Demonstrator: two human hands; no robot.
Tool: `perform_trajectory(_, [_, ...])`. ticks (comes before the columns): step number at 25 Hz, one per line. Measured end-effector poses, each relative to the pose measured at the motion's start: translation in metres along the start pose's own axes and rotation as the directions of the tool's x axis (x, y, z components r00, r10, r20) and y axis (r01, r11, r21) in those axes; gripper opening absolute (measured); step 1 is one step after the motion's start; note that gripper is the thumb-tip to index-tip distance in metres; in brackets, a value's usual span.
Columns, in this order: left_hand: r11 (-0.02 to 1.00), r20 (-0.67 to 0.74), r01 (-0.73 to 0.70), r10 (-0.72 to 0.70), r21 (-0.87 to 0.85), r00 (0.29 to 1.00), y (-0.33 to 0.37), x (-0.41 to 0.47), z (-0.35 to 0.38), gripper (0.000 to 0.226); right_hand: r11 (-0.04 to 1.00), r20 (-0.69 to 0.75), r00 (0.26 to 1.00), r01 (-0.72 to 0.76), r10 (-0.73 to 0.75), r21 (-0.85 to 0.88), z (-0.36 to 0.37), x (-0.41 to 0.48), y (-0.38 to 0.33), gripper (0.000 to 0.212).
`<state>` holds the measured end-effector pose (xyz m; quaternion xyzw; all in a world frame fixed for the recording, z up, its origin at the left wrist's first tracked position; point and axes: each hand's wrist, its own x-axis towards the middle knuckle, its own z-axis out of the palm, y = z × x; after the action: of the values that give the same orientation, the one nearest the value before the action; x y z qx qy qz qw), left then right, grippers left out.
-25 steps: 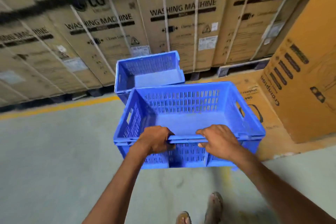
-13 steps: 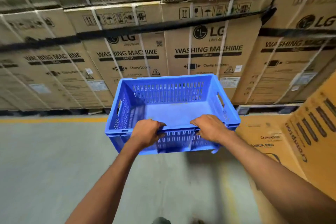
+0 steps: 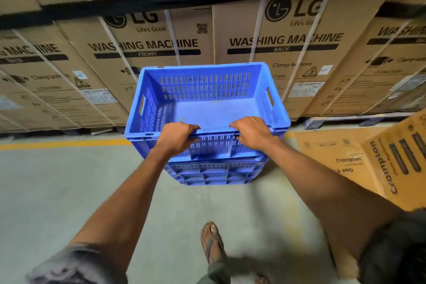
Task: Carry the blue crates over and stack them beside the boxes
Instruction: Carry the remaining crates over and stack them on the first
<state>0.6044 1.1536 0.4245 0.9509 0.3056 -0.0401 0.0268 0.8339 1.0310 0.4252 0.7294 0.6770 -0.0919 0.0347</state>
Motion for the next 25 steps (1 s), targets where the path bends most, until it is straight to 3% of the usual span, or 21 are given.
perform_trajectory(4, [0.998, -0.006, -0.062, 0.062, -0.02, 0.998, -0.017, 0.018, 0.039, 0.034, 0.998, 0.052, 0.997, -0.055, 0.055, -0.008, 0.029, 0.019, -0.005, 0.019])
perform_trajectory(9, [0.998, 0.096, -0.066, 0.063, 0.025, 0.993, -0.019, 0.015, 0.078, 0.028, 0.993, 0.133, 0.985, -0.107, 0.112, -0.043, 0.058, 0.017, -0.012, 0.026])
perform_trajectory(17, [0.998, 0.197, -0.068, 0.067, -0.002, 0.978, -0.011, 0.012, 0.073, 0.024, 0.987, 0.221, 0.962, -0.151, 0.159, -0.05, 0.062, 0.013, -0.007, 0.02])
perform_trajectory(19, [0.992, 0.278, -0.033, 0.066, -0.125, 0.958, -0.011, 0.016, 0.068, 0.038, 0.982, 0.273, 0.951, -0.17, 0.142, 0.078, 0.065, 0.013, -0.003, 0.018])
perform_trajectory(20, [0.98, 0.327, 0.022, 0.046, -0.2, 0.944, -0.014, 0.016, 0.064, 0.051, 0.962, 0.319, 0.939, -0.193, 0.125, 0.191, 0.063, 0.014, 0.001, 0.029])
perform_trajectory(21, [0.964, 0.298, 0.075, 0.004, -0.256, 0.955, -0.021, 0.016, 0.057, 0.06, 0.931, 0.336, 0.935, -0.214, 0.109, 0.294, 0.061, 0.016, 0.008, 0.045])
perform_trajectory(23, [0.949, -0.042, 0.134, -0.152, -0.287, 0.987, -0.047, 0.026, 0.054, 0.06, 0.912, 0.139, 0.972, -0.225, 0.187, 0.342, 0.062, 0.027, 0.034, 0.06])
perform_trajectory(24, [0.957, -0.202, 0.184, -0.231, -0.224, 0.952, -0.065, 0.035, 0.055, 0.053, 0.937, -0.015, 0.965, -0.251, 0.262, 0.245, 0.063, 0.035, 0.05, 0.057])
perform_trajectory(25, [0.954, -0.272, 0.261, -0.292, -0.145, 0.917, -0.084, 0.043, 0.058, 0.047, 0.941, -0.118, 0.936, -0.321, 0.332, 0.109, 0.065, 0.043, 0.065, 0.051])
